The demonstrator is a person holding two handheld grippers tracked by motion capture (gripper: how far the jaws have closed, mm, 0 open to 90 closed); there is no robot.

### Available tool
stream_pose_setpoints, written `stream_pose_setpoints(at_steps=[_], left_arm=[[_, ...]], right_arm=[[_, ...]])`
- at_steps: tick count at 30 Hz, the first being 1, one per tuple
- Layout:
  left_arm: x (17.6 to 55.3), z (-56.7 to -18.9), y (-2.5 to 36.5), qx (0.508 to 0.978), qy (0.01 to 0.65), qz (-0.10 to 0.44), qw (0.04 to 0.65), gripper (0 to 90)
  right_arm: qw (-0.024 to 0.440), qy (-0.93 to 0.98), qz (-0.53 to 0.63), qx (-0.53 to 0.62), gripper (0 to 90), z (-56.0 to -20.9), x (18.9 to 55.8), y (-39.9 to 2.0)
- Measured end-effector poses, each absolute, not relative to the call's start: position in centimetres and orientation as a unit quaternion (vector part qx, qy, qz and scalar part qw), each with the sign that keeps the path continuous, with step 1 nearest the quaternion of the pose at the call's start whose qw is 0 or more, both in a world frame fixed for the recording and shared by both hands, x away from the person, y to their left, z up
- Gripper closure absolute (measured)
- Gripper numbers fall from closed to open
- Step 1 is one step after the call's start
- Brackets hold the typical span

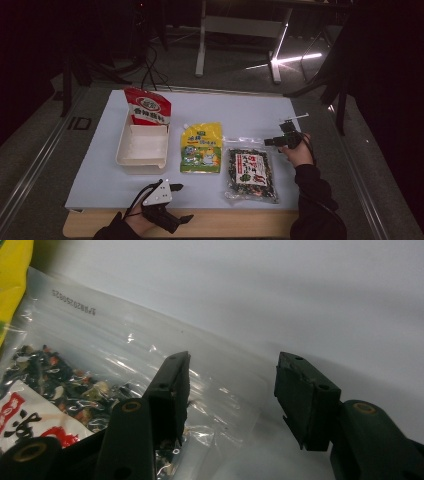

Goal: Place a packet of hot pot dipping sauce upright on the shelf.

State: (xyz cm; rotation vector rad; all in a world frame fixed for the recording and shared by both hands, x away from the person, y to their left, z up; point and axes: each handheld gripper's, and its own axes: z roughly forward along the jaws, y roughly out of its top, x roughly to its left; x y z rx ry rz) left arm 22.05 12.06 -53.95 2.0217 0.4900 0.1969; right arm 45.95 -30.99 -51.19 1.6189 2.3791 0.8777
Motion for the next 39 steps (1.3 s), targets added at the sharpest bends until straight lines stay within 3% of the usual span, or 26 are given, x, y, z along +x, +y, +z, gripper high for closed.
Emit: stream_pose_setpoints(at_steps=[5,7,10,11,39], left_arm=[[22.1,-53.9,12.0,0.836,0.203,0.08,0.504,3.0],[22.1,-53.9,12.0,0.836,0.204,0.08,0.504,3.0],[22.1,-53.9,11.9,0.837,0.201,0.081,0.503,3.0],[22.1,-53.9,11.9,0.836,0.201,0.08,0.504,3.0],[24.7,-50.1,10.6,0.827,0.228,0.105,0.503,3.8]], right_arm=[[0.051,0.813,0.281,0.507,58.2,-51.3,45.9,-31.0],[0.062,0.818,0.264,0.507,73.3,-51.2,45.7,-31.0],[0.07,0.824,0.259,0.5,88.5,-50.6,45.3,-31.2],[0.073,0.827,0.262,0.491,89.9,-50.3,45.1,-31.2],[0.164,0.846,0.342,0.376,90.0,-41.8,39.6,-30.9]])
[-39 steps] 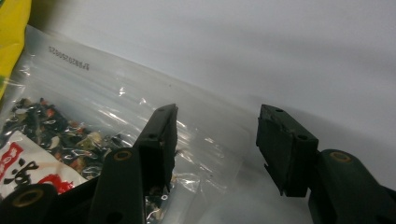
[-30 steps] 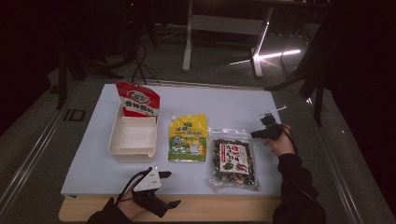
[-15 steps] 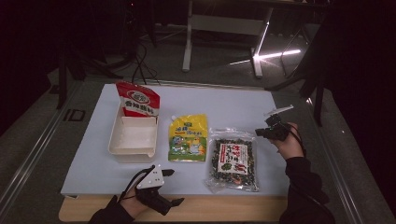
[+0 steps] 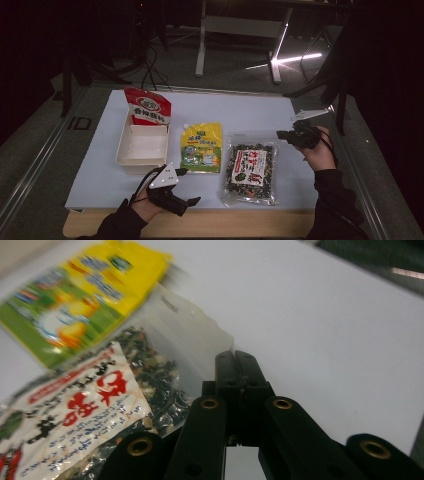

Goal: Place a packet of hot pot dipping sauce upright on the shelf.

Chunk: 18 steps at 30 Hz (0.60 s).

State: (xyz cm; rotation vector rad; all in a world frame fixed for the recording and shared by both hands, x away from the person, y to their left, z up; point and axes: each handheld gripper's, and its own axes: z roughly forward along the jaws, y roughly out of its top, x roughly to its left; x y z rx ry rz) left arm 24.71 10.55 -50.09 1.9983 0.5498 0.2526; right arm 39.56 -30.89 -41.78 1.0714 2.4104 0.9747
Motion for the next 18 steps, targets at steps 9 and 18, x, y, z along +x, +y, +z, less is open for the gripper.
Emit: stream_pose_setpoints(at_steps=[9,18], left_arm=[[25.8,-48.7,9.7,0.834,0.238,0.111,0.485,3.6],[26.5,-48.4,9.0,0.832,0.24,0.119,0.486,3.4]], right_arm=[[0.186,0.851,0.365,0.329,90.0,-38.7,37.9,-29.3],[0.183,0.853,0.41,0.268,90.0,-36.1,35.9,-28.0]])
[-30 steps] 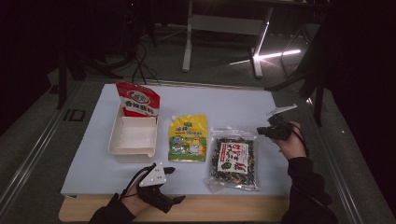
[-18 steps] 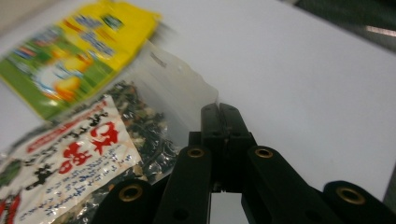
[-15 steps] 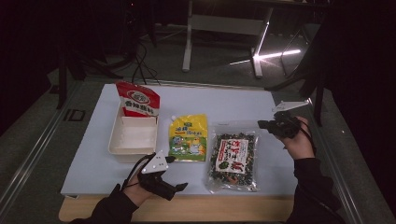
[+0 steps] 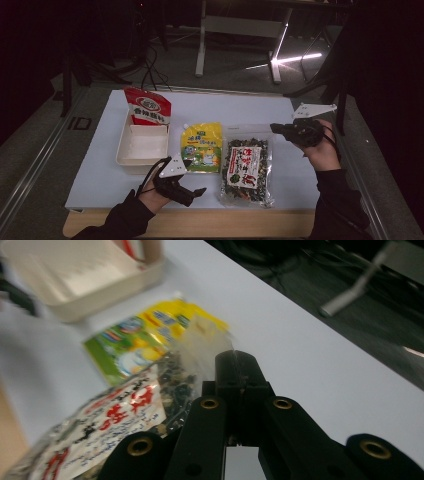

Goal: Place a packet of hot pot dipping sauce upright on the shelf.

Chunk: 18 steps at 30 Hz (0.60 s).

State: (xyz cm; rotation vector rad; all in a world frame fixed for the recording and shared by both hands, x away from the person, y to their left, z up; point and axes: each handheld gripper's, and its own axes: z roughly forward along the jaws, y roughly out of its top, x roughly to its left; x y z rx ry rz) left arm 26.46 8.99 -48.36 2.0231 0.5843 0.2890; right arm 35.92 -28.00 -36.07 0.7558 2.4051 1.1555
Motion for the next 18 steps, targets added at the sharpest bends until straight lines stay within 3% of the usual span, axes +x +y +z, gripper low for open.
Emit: stream_pose_setpoints(at_steps=[18], left_arm=[[27.0,-48.3,9.8,0.815,0.252,0.122,0.507,3.2]], right_arm=[[0.177,0.863,0.454,0.134,90.0,-31.6,31.0,-23.0]])
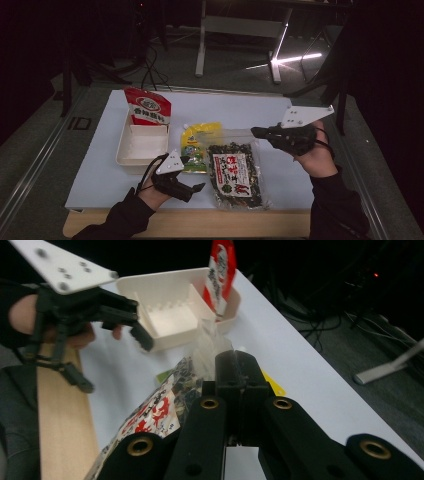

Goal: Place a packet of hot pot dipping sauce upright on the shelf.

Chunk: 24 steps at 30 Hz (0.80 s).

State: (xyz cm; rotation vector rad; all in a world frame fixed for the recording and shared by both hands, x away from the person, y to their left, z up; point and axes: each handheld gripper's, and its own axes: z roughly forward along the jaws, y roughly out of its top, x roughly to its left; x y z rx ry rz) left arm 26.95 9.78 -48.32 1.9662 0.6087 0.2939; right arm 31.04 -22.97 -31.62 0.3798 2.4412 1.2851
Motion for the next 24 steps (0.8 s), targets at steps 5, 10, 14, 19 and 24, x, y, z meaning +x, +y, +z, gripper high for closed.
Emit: stream_pose_setpoints(at_steps=[5,10,14,19,24], left_arm=[[27.3,-49.2,10.2,0.806,0.261,0.098,0.522,3.4],[27.4,-49.7,10.4,0.797,0.252,0.084,0.543,4.9],[27.6,-49.8,10.9,0.778,0.248,0.077,0.572,7.7],[27.4,-49.5,11.3,0.76,0.244,0.103,0.594,13.9],[27.5,-49.2,12.0,0.748,0.249,0.104,0.606,14.9]], right_arm=[[0.176,0.863,0.461,0.108,90.0,-31.1,30.0,-21.9],[0.166,0.86,0.476,0.075,90.0,-29.9,28.8,-20.8],[0.174,0.859,0.479,0.055,90.0,-28.9,28.1,-20.0],[0.181,0.857,0.48,0.046,90.0,-27.9,28.2,-19.2],[0.181,0.852,0.489,0.038,90.0,-26.8,28.6,-18.7]])
